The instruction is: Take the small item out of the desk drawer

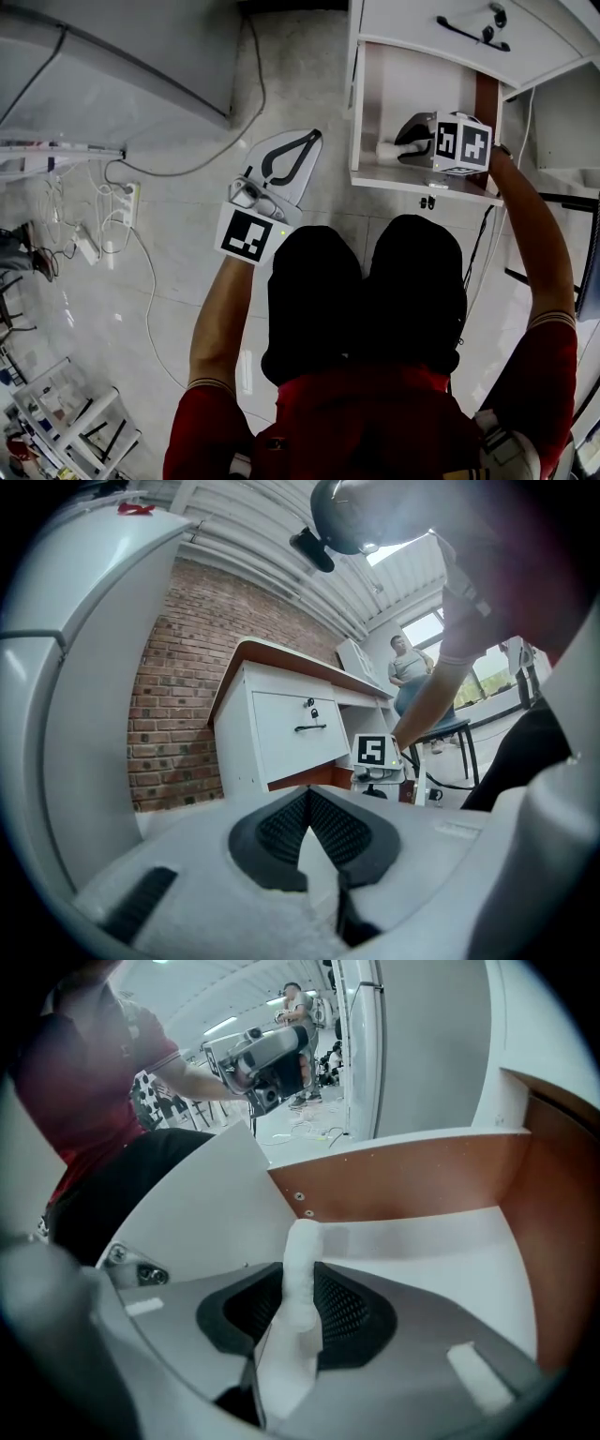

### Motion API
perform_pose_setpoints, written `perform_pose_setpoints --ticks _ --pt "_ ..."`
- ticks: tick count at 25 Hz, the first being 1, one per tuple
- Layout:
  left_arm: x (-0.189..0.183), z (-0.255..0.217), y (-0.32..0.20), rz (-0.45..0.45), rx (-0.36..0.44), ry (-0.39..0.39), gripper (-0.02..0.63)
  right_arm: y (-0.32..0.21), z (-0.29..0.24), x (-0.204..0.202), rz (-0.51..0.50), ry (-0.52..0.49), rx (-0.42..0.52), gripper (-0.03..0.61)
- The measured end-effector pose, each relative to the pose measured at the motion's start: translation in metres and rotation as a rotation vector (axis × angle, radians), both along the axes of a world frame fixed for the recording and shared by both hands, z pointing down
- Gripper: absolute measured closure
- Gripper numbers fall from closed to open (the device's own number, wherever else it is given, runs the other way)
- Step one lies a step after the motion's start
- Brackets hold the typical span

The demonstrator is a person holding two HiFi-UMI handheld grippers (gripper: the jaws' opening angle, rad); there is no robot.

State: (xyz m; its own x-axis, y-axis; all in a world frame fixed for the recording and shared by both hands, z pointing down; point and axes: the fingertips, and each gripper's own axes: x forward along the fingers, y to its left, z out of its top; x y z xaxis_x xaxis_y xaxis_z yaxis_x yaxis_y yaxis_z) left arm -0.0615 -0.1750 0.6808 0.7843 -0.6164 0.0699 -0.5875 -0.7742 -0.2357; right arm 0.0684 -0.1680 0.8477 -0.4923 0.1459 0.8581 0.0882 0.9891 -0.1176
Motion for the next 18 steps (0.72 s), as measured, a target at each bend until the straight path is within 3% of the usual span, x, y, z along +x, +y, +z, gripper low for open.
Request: perform_pose_setpoints --ticks 10,18 --pt "0.012 -0.059 0.001 0.015 -0.037 -0.008 0.611 -0.006 -0.073 0.000 0.056 -0.078 0.063 0.462" --pt "0.020 -0.127 0.003 0.003 -0.102 0.023 0.611 -0.001 -0.164 -0.007 0.180 -0.226 0.112 0.462"
